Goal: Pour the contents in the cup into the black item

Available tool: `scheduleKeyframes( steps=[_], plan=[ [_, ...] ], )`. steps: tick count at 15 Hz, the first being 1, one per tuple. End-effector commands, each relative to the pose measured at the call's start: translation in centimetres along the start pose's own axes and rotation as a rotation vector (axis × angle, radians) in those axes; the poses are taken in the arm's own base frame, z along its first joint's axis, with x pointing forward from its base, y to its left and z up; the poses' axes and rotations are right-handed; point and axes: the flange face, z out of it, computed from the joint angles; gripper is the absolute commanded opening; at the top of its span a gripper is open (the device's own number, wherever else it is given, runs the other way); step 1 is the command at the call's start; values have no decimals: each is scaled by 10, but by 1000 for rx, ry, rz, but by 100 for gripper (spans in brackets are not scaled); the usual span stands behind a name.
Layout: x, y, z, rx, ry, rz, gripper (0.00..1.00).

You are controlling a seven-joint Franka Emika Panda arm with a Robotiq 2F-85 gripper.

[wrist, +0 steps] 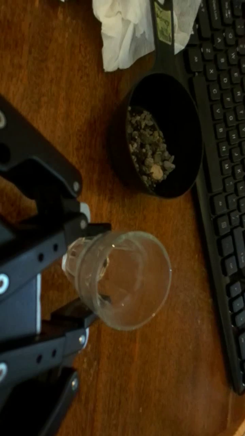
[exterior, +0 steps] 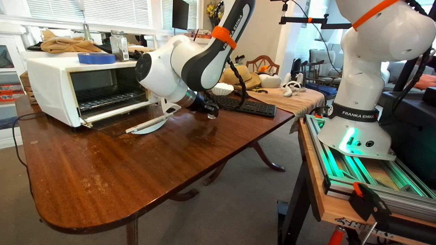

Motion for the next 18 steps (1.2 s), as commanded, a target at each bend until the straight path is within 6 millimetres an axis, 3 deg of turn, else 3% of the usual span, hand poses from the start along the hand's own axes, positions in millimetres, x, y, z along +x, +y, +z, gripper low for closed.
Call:
scheduleKeyframes(
  steps=[1,9,10,11,13,14,17,18],
  plan=[
    [14,4,-2,-15,-19,6,23],
    [25,8,-2,-6,-12,5,23],
    [25,8,-3,-6,-12,6,30],
    [25,9,-3,-5,-12,6,52],
    [26,9,-3,-5,-10,7,77],
    [27,10,-2,-3,-9,7,78],
    [30,8,0,2,-11,3,98],
    [30,7,0,4,-14,2,100]
  ],
)
